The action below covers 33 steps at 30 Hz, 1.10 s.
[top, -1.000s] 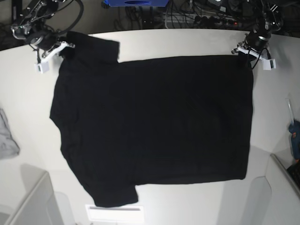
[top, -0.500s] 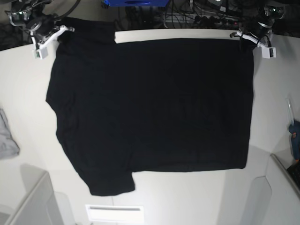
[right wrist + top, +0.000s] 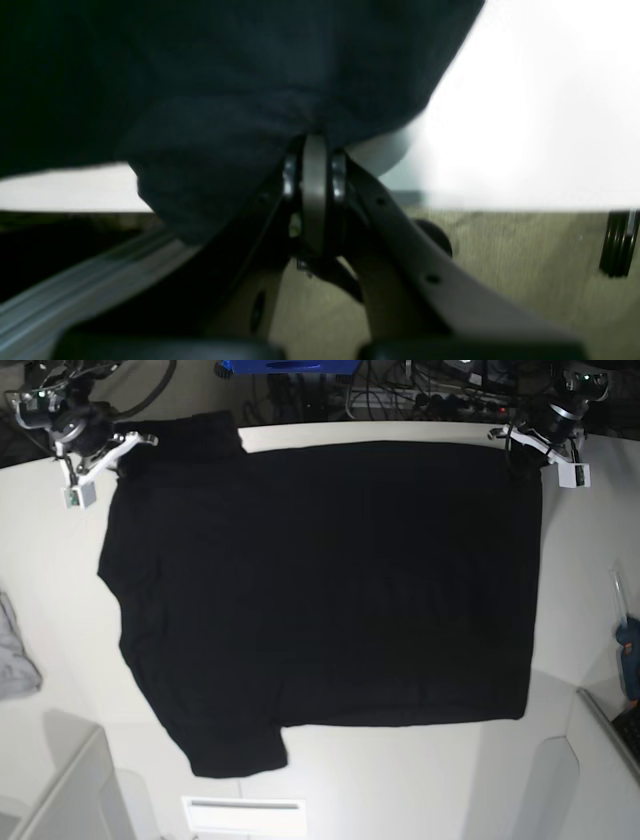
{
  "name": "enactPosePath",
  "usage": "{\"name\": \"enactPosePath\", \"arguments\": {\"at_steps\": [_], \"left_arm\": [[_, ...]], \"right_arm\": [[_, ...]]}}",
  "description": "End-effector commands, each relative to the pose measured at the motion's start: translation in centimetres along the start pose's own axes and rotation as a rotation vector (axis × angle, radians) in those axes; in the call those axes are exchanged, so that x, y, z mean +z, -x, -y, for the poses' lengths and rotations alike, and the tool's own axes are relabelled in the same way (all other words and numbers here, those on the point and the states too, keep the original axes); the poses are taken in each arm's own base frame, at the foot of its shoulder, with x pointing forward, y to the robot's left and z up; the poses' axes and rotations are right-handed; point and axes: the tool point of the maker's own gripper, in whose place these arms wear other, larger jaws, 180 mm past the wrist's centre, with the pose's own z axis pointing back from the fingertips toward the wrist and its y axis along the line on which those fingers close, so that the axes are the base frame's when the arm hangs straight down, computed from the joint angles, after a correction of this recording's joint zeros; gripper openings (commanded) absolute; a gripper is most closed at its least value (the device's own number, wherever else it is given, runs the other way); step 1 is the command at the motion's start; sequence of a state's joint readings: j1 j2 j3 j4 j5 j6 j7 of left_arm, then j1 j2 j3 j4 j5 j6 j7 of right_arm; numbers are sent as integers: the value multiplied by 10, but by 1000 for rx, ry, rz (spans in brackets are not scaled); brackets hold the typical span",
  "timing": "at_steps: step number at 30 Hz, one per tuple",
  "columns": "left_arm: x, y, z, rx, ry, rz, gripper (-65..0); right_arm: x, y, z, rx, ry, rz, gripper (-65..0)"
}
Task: Fold the T-shirt properly
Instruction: 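Pull the grasped hem corners slightly to straighten the shirt, then regrasp the hem corners with both grippers and tug the shirt flat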
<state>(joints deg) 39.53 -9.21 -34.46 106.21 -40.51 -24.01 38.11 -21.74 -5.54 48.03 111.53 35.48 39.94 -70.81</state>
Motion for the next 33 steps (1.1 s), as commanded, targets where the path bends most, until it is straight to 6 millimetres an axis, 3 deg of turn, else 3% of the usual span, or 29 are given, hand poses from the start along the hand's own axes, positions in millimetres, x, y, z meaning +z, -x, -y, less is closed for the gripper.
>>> {"name": "enactPosePath", "arguments": {"at_steps": [1, 16, 22, 33], "left_arm": [[0, -18, 3, -10, 16, 57, -650], [-14, -43, -2, 48, -28, 120, -650], [-24, -36, -8, 74, -33, 60, -650], [-29, -49, -6, 75, -26, 92, -650]], "right_arm": [[4, -14, 2, 22, 8, 41, -650], [-7, -67, 1, 56, 40, 62, -650], [-23, -81, -14, 45, -19, 59, -650], [-42, -108, -27, 15, -88, 82, -650]]}}
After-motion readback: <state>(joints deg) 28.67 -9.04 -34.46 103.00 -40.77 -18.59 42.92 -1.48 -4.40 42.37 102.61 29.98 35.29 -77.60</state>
